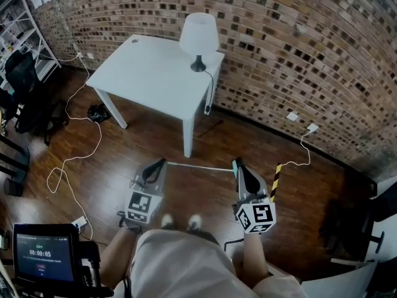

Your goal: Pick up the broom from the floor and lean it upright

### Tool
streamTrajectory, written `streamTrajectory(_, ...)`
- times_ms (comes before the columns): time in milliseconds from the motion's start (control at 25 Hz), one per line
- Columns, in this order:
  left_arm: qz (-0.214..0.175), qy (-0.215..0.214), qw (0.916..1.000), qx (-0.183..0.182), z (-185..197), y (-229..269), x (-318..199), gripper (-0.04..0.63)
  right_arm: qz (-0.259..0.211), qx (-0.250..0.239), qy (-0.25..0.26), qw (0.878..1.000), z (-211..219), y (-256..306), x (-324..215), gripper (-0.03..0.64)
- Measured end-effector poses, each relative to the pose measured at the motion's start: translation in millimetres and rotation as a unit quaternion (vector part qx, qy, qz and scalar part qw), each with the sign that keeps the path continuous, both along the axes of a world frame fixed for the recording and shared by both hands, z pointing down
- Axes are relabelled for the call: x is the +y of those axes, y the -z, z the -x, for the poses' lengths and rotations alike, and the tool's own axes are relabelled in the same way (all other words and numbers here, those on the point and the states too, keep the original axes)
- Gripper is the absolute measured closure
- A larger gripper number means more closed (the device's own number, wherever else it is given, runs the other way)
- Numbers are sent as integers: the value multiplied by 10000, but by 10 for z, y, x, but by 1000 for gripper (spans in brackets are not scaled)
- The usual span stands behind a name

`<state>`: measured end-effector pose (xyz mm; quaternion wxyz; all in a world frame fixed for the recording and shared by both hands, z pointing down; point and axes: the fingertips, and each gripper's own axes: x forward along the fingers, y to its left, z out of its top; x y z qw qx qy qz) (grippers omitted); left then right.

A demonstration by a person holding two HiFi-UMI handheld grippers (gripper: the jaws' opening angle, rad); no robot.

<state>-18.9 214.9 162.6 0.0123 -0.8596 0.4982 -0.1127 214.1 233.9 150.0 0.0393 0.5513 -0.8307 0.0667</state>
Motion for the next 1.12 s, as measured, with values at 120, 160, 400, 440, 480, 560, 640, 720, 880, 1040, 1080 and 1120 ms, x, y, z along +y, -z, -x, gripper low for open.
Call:
streamTrajectory(120,34,-3,10000,9,24,11,-36,600,20,-9,-12,10000,18,11,-26,603)
streamTrajectory(160,52,3,10000,4,24,3,-32,600,26,-15,-6,10000,15,11,-22,603)
streamTrajectory(400,162,68,9998,-2,52,-52,-59,600,118,-5,64,9999,40,-18,-60,603)
streamTrajectory(440,180,87,9998,-2,68,-71,-70,600,131,4,86,9999,58,-29,-80,603)
streamTrajectory(480,193,106,9998,3,89,-97,-88,600,138,13,106,9998,80,-46,-106,603)
streamTrajectory(560,215,147,9997,16,120,-146,-120,600,140,21,148,9998,112,-75,-156,603)
streamTrajectory(640,247,213,9995,7,101,-141,-100,600,149,10,216,9997,90,-58,-170,603)
streamTrajectory(720,278,298,9992,-30,71,-109,-57,600,179,-10,334,9993,59,-28,-176,603)
streamTrajectory(880,314,480,9984,-5,160,-219,-109,600,363,144,738,9965,180,-234,-308,603)
streamTrajectory(1040,407,680,9968,44,267,-333,-156,600,638,251,954,9931,260,-588,-437,601)
streamTrajectory(1080,470,716,9963,39,321,-394,-152,600,729,231,980,9922,303,-701,-458,601)
streamTrajectory(1120,547,763,9956,30,397,-473,-144,600,839,202,1024,9910,369,-829,-479,601)
